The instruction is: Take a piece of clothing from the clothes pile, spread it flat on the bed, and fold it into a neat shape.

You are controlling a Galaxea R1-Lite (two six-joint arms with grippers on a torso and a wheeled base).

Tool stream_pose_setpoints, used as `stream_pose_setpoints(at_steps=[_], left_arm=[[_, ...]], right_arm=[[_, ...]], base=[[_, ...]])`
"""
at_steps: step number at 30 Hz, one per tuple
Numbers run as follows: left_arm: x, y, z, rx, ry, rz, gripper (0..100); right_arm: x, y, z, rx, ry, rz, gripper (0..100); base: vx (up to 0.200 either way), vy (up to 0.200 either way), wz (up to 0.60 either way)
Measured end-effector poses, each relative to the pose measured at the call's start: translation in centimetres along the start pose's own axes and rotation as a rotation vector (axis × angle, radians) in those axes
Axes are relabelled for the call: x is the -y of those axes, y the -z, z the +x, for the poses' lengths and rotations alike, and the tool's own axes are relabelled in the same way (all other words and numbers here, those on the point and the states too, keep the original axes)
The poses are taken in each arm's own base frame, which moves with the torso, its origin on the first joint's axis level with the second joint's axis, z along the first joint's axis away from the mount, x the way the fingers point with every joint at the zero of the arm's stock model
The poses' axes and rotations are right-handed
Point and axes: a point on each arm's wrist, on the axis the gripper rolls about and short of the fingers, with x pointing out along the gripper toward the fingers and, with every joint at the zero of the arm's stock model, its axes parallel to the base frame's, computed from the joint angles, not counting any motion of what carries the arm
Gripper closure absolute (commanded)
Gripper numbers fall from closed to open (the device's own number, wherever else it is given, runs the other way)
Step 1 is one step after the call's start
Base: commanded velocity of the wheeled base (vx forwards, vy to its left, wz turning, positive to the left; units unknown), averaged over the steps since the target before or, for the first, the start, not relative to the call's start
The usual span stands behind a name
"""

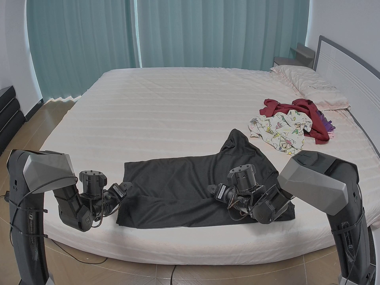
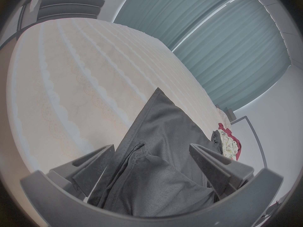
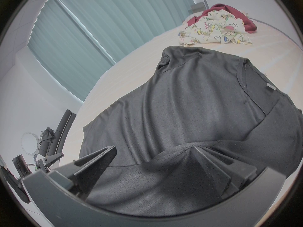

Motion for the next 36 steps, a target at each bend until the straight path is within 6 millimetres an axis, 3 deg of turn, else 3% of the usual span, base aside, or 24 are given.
stream_pose_setpoints(at_steps=[11, 22, 27, 35, 36], left_arm=[[-0.1, 0.1, -0.1, -0.005, -0.004, 0.004, 0], [-1.5, 1.5, -1.9, -0.086, -0.049, 0.219, 0], [-1.7, 2.4, -2.4, -0.123, -0.061, 0.264, 0], [-2.3, 3.6, -2.9, -0.163, -0.09, 0.371, 0], [-2.4, 3.7, -2.9, -0.164, -0.096, 0.382, 100]], right_arm=[[0.7, 1.0, -1.6, -0.064, 0.012, -0.037, 0], [0.0, -1.2, -5.7, -0.042, -0.074, -0.02, 0], [1.6, -2.2, -6.9, -0.012, -0.06, 0.002, 0], [5.9, -3.8, -8.6, 0.033, 0.011, 0.068, 0], [6.5, -4.0, -8.8, 0.041, 0.015, 0.077, 0]], base=[[0.0, 0.0, 0.0], [0.0, 0.0, 0.0], [0.0, 0.0, 0.0], [0.0, 0.0, 0.0], [0.0, 0.0, 0.0]])
